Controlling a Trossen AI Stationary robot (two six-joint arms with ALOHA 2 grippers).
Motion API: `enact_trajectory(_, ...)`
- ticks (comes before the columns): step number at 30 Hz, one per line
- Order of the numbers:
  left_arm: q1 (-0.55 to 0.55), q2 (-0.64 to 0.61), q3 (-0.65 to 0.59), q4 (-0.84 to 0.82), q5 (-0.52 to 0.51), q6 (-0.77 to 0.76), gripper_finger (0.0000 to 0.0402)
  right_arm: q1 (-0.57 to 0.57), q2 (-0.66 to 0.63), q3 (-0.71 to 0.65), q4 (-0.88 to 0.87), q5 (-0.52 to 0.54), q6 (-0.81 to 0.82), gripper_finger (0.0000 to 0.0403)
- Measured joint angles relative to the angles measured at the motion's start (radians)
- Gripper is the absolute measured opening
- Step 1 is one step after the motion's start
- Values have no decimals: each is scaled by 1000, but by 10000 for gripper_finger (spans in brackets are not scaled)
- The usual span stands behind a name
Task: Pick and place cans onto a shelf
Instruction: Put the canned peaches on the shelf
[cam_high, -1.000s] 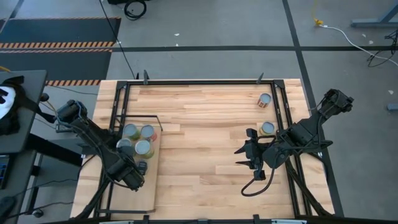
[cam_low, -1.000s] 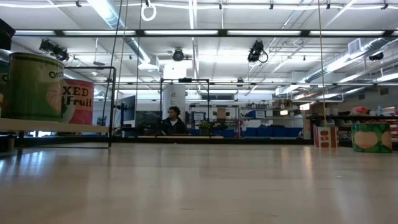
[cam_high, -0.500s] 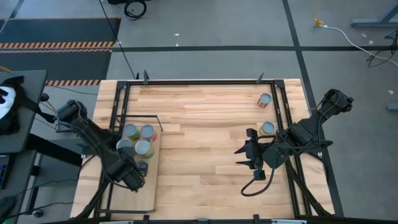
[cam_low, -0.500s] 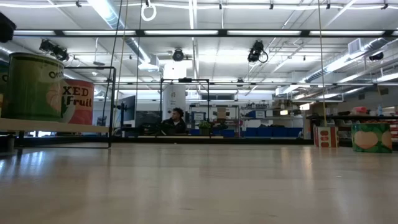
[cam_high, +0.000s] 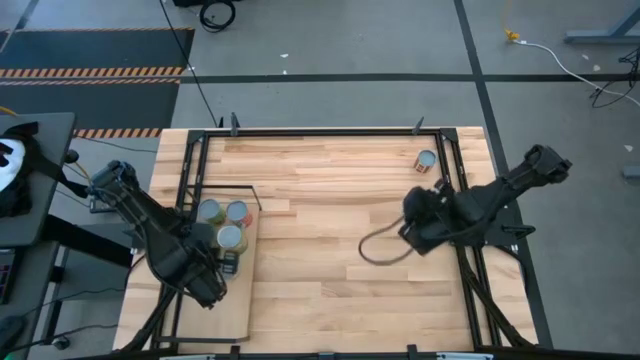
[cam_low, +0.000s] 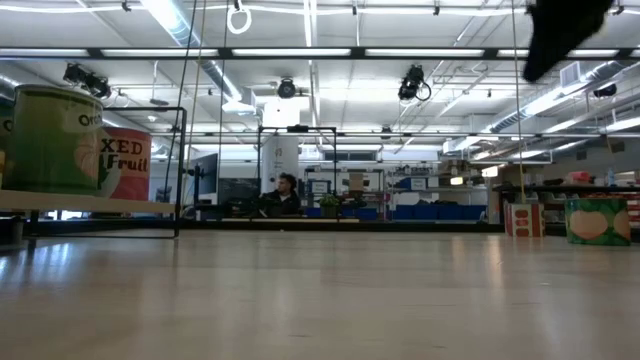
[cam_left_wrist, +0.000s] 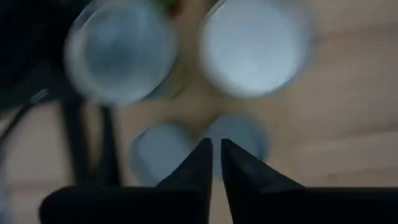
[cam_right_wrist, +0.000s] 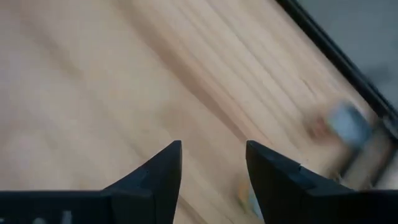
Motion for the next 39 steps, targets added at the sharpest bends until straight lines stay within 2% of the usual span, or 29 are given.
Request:
enact_trajectory(3,20,0,29,20,-169,10,67,-100,0,-91,-49,-127,64,191)
enact_trajectory(7,68,0,48,94,-368,98,108,-239,0,-255,71,-312,4,192)
enact_trajectory(10,99,0,66,156,-456,205,136,-309,1,-358,140,-357,-37,191)
enact_trajectory(16,149,0,75,314,-474,412,169,-378,0,-444,146,-324,-22,190)
enact_trajectory(24,216,0,75,394,-474,561,174,-435,-1,-526,339,-358,-108,176)
enact_trajectory(29,236,0,75,479,-474,650,174,-435,-2,-538,341,-344,-150,125)
enact_trajectory(35,276,-3,75,595,-475,785,174,-391,-1,-507,394,-352,-243,20)
enact_trajectory(39,324,-12,75,622,-443,809,174,-320,2,-477,553,-409,-383,17)
